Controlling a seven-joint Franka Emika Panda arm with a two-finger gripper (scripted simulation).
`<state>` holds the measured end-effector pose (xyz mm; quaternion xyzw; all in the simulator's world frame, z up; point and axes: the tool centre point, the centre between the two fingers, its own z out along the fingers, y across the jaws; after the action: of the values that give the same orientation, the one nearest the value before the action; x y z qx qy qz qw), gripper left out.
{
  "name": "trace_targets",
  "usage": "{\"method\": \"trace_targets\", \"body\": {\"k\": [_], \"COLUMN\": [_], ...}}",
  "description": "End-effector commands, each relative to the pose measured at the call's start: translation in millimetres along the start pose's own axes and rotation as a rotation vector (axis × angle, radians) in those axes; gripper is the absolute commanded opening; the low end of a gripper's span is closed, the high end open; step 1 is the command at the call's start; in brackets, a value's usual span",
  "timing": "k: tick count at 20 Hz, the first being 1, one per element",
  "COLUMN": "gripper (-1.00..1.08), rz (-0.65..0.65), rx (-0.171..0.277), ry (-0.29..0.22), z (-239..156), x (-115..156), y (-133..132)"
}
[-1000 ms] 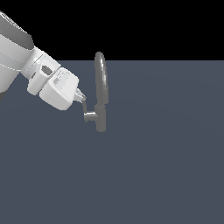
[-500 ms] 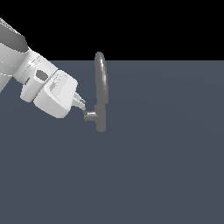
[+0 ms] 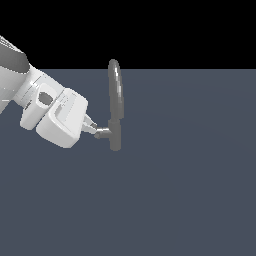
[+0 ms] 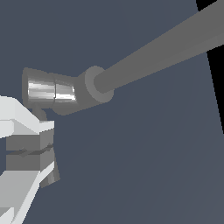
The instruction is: Turn on the faucet by rotating a designated handle.
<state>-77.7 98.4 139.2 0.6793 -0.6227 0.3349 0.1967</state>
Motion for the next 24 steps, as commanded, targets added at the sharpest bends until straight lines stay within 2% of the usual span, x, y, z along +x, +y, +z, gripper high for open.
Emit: {"method": "trace_targets", "body": {"k": [1, 7, 8, 21, 22, 24], "gripper": [-1.00, -1.00, -1.00, -1.00, -1.00, -1.00], "rz": [-0.003, -0.001, -0.004, -0.001, 0.009, 0.008], "rx": [-0.019, -0.030, 0.003, -0.030, 0.022, 0.016], "ry": [0.007, 0.010, 0.001, 0.010, 0.001, 0.002], "z": [14.5, 31.8, 16.2, 67.7, 41.0, 47.1], "x": [-5.9, -17.0, -18.2, -53.5, -47.6, -51.5], "y": [13.9, 30.2, 18.6, 23.5, 8.9, 5.8]}}
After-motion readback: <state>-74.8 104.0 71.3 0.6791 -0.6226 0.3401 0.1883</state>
